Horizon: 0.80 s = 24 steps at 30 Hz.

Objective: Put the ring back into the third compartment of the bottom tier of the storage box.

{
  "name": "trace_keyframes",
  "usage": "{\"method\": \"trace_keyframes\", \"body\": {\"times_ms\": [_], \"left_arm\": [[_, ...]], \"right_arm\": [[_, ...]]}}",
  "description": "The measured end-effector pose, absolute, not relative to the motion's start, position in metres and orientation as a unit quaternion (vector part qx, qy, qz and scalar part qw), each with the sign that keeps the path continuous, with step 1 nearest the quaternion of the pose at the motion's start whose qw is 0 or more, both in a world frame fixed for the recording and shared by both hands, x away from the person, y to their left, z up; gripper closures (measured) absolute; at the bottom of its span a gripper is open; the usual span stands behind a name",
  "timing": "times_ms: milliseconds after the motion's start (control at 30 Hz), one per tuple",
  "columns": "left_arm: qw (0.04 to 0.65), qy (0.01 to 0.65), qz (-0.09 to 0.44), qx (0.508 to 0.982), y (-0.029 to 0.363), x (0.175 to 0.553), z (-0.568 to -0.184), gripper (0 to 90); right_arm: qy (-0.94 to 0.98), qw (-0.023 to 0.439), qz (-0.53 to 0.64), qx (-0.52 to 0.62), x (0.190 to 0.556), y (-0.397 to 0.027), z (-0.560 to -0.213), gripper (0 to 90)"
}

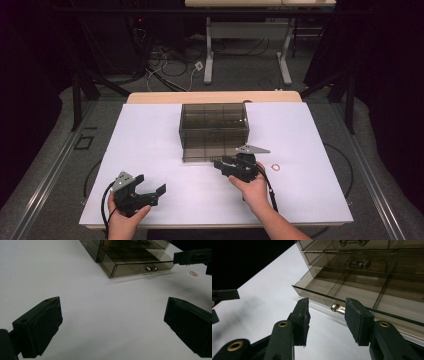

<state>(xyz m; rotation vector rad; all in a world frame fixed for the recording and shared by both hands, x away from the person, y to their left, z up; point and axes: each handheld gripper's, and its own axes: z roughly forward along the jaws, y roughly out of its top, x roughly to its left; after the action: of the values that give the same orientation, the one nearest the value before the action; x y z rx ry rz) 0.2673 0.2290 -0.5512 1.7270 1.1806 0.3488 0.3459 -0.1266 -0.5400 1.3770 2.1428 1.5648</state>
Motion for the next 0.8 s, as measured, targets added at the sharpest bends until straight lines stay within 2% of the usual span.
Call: {"method": "trace_keyframes", "body": {"times_ms": [333,800], "left_arm": [[0.490,0.485,0.143,0.711,0.229,0.267,-0.551,1.7],[0.489,0.484,0.143,0.711,0.229,0.267,-0.551,1.7]], "right_arm": [[0.742,0.123,0.490,0.441,0.352,-0.130,-0.536,49.7],[0.748,0.143,0.456,0.460,0.369,-0.141,-0.517,43.4]]}}
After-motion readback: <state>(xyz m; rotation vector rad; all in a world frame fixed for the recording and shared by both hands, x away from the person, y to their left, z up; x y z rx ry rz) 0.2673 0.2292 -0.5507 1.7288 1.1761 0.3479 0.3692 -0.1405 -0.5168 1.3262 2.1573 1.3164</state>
